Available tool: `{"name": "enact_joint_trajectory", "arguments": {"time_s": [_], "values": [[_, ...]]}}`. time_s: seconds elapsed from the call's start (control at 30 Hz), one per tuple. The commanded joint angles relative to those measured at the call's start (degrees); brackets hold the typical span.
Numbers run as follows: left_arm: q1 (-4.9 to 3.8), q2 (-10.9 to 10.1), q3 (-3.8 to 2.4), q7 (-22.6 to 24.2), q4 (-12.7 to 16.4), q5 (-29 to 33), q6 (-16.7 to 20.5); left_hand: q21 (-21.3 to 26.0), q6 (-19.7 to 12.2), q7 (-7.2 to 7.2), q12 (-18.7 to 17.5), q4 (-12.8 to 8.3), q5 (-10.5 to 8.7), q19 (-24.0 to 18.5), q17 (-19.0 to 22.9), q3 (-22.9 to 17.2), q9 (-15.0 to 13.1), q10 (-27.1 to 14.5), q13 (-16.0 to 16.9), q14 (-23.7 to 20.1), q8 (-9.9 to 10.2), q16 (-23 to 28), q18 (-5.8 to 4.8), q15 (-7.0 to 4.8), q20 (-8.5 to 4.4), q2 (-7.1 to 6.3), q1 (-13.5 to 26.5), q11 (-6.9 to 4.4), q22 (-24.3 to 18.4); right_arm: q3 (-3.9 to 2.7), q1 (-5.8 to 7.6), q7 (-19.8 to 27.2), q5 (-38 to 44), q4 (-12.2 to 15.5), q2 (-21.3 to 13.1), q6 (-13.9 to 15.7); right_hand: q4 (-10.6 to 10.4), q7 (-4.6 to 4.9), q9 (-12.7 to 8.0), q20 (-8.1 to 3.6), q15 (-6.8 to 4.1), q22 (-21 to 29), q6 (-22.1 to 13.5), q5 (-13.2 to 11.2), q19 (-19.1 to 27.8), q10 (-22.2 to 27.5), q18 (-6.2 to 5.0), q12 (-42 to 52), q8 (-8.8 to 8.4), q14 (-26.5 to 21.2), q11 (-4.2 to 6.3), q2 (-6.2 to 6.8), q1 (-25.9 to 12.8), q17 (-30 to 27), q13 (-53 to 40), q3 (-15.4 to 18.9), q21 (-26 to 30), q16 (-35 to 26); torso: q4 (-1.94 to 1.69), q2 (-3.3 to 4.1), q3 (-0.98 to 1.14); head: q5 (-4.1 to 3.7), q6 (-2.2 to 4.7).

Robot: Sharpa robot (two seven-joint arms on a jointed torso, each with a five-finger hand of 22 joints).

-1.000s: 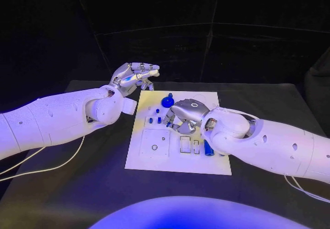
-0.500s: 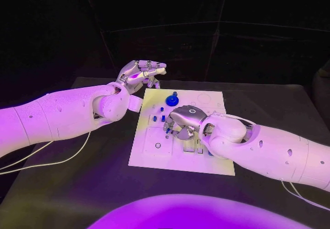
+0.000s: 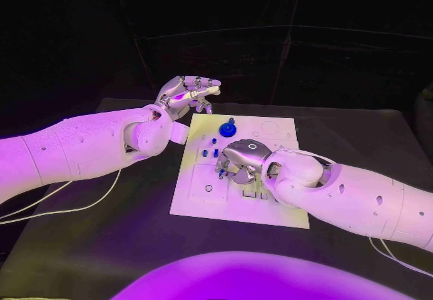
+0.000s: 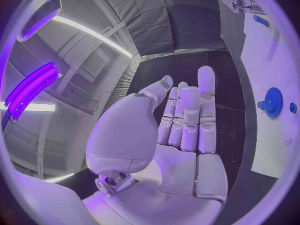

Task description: Assemble the parts on the task board

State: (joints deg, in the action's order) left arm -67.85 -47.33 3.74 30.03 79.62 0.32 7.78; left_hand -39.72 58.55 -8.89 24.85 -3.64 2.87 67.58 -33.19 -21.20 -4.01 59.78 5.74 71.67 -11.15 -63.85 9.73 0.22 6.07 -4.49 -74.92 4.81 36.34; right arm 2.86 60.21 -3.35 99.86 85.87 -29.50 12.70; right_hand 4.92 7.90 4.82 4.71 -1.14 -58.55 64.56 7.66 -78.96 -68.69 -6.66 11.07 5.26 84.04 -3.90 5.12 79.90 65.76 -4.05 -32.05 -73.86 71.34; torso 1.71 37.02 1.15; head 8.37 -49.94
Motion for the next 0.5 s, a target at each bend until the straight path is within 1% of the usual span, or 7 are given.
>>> {"name": "enact_joint_trajectory", "arguments": {"time_s": [0.03, 0.27, 0.5], "values": [[-0.11, 0.1, -0.05, 0.4, 0.0, 0.2, -0.5, 0.4, -0.3, -0.01, 0.4, 0.0, 0.04, -0.3, 0.1, 0.2, 0.1, -0.3, 0.1, -0.5, -0.2, 0.4, 0.73, 0.05, 0.03, 0.05, -0.4, 0.05, -0.1, -0.01, 0.05, 0.2, 0.9, -0.1, 0.2, -0.8, 0.1, 0.39, 0.0, 0.15, 0.12, -0.1, -0.2, 0.3, -0.1, 0.0, 0.93, -0.4, -0.34, 2.2, -0.1, 0.15, -0.5, 0.0, 0.0, -0.2, -0.3, 0.3, 0.0, 0.05, -0.01, 0.1, -0.05], [-0.11, 0.1, -0.05, 0.4, 0.0, 0.2, -0.5, 0.4, -0.3, -0.01, 0.4, 0.0, 0.04, -0.3, 0.1, 0.2, 0.1, -0.3, 0.1, -0.5, -0.2, 0.4, 0.73, 0.05, 0.03, 0.05, -0.4, 0.05, -0.1, 0.03, -0.01, 0.1, 1.0, -0.2, 0.4, -1.4, 0.1, 0.4, 0.0, 0.16, 0.13, -0.1, -0.2, 0.3, -0.1, 0.0, 0.93, -0.4, -0.35, 2.2, -0.11, 0.15, -0.6, 0.0, 0.0, -0.2, -0.3, 0.3, 0.03, 0.02, 0.02, 0.2, -0.06], [-0.11, 0.1, -0.05, 0.4, 0.0, 0.2, -0.5, 0.4, -0.3, -0.01, 0.4, 0.0, 0.04, -0.3, 0.1, 0.2, 0.1, -0.3, 0.1, -0.5, -0.2, 0.4, 0.73, 0.05, 0.03, 0.05, -0.4, 0.05, -0.1, 0.07, -0.04, -0.1, 1.0, -0.8, 0.7, -2.6, 0.1, 0.41, 0.0, 0.17, 0.14, -0.1, -0.2, 0.3, -0.1, 0.0, 0.93, -0.4, -0.37, 2.2, -0.12, 0.17, -0.6, 0.0, 0.0, -0.1, -0.4, 0.3, 0.02, -0.01, 0.01, 0.21, -0.06]]}}
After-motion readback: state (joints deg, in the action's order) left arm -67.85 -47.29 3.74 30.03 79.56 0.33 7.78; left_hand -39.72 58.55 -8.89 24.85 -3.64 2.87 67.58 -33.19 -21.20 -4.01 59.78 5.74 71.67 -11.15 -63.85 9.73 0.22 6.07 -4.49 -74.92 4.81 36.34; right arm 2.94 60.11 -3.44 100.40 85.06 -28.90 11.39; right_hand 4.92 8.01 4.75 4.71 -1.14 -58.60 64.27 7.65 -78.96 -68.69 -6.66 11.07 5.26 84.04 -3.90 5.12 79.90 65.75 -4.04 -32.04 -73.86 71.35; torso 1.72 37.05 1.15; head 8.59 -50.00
